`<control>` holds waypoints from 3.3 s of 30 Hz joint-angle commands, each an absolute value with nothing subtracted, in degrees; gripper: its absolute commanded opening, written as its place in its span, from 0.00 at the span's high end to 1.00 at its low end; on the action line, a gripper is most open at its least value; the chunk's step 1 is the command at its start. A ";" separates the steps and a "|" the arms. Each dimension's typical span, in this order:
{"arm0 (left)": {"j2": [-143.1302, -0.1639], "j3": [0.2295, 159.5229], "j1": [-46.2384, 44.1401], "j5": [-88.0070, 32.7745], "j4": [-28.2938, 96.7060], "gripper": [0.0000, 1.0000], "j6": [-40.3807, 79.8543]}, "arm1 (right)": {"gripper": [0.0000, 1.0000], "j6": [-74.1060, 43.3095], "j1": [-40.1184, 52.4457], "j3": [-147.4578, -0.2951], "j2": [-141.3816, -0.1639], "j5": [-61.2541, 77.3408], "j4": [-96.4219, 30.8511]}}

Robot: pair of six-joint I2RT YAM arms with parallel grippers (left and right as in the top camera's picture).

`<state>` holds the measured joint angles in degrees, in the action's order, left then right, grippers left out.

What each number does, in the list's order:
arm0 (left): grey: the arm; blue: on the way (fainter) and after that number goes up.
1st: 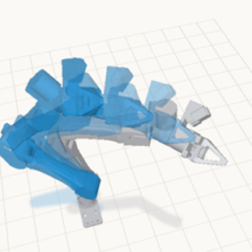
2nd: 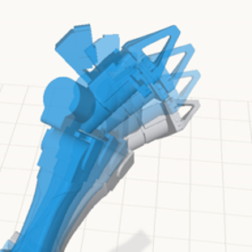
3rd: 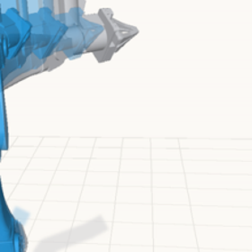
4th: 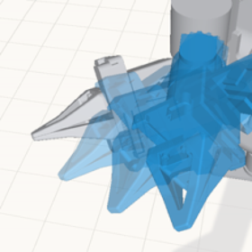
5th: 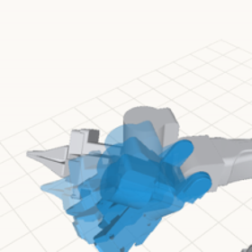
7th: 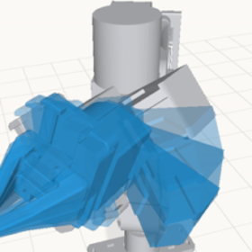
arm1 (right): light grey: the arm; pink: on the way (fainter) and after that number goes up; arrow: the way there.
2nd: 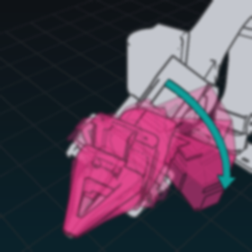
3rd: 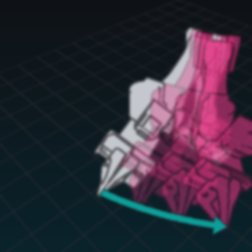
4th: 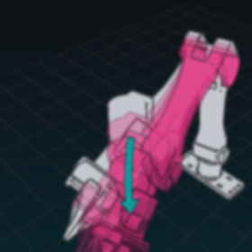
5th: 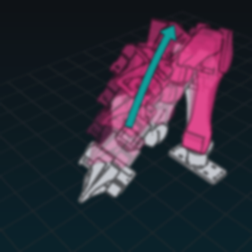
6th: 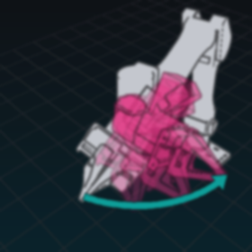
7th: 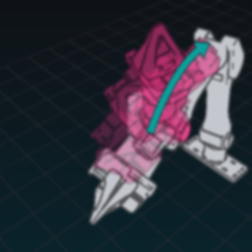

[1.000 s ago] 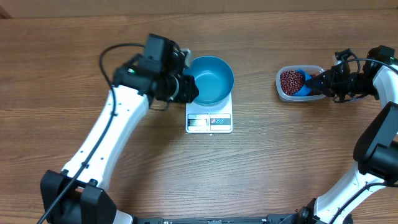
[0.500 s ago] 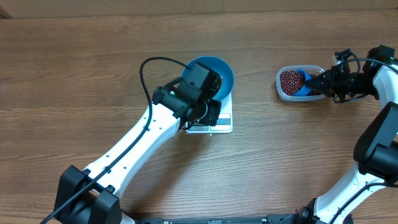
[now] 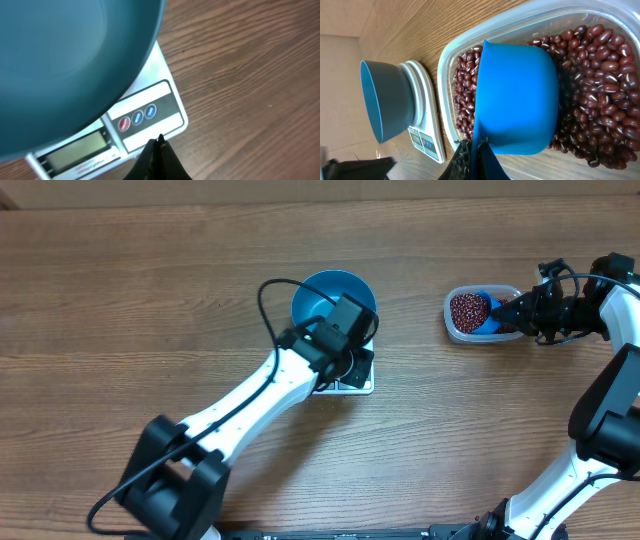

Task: Scoop item into bowl and weigh 150g on scale

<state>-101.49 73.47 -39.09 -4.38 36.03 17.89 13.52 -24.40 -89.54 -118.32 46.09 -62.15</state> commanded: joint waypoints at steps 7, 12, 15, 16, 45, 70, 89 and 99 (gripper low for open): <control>-105.25 73.06 -40.69 -2.55 33.34 0.96 18.41 | 0.96 13.52 -22.61 -87.44 -119.77 42.89 -61.89; -105.25 73.06 -40.69 -3.01 32.77 0.96 18.44 | 0.96 13.47 -22.61 -87.44 -119.77 42.04 -62.00; -105.25 73.06 -40.66 -2.98 31.57 0.96 18.46 | 0.96 13.47 -22.61 -87.44 -119.77 42.04 -61.93; -105.27 73.06 -40.66 -2.76 31.03 0.96 18.46 | 0.96 13.47 -22.61 -87.44 -119.77 42.06 -61.93; -107.20 68.69 -41.28 8.32 24.56 0.96 22.31 | 0.96 13.50 -22.61 -87.44 -119.77 39.90 -61.32; -107.48 68.77 -41.28 9.02 24.29 0.96 22.17 | 0.96 13.47 -22.61 -87.44 -119.77 39.90 -61.32; -103.39 70.00 -41.19 9.61 39.75 0.96 9.61 | 0.96 13.50 -22.61 -87.44 -119.77 39.90 -61.12; -103.50 69.93 -41.34 7.70 33.43 0.96 6.20 | 0.96 13.50 -22.61 -87.44 -119.77 39.90 -60.93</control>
<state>-105.21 69.14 -40.91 8.80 34.92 7.79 13.50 -24.36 -89.54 -118.13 44.58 -61.54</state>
